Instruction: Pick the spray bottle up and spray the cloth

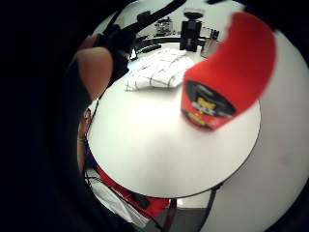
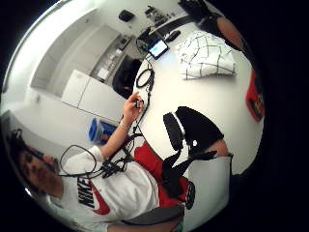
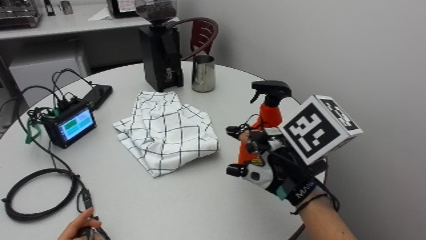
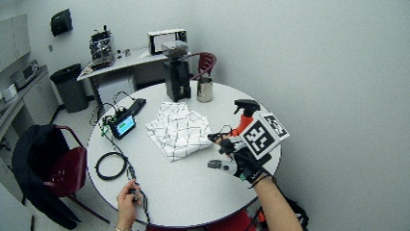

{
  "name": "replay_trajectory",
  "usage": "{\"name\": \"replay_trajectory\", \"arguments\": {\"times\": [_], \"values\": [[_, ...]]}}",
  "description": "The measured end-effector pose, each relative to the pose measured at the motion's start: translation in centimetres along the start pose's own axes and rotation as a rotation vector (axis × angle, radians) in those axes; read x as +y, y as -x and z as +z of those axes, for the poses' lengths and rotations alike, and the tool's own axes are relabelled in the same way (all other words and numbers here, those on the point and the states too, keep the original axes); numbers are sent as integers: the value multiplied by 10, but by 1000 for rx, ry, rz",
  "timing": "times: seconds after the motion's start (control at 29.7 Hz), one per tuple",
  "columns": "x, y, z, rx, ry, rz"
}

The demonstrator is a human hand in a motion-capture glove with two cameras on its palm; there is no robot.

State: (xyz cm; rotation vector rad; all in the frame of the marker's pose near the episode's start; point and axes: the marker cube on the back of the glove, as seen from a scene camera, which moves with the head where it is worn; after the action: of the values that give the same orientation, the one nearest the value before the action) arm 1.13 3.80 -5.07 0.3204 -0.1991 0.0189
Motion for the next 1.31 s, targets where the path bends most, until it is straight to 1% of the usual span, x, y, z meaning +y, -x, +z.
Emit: {"name": "replay_trajectory", "arguments": {"times": [0.17,0.34,0.44,0.57,0.84,0.94,1.11,1.31], "values": [[8,-35,-24,-66,-84,61],[13,-70,-41,-151,-174,186],[6,-91,-41,-256,-203,255],[-7,-110,-26,-375,-184,318],[-29,-123,27,-504,-122,301],[-34,-123,42,-557,-147,269],[-33,-128,43,-604,-248,272],[-40,-126,39,-630,-231,265]]}}
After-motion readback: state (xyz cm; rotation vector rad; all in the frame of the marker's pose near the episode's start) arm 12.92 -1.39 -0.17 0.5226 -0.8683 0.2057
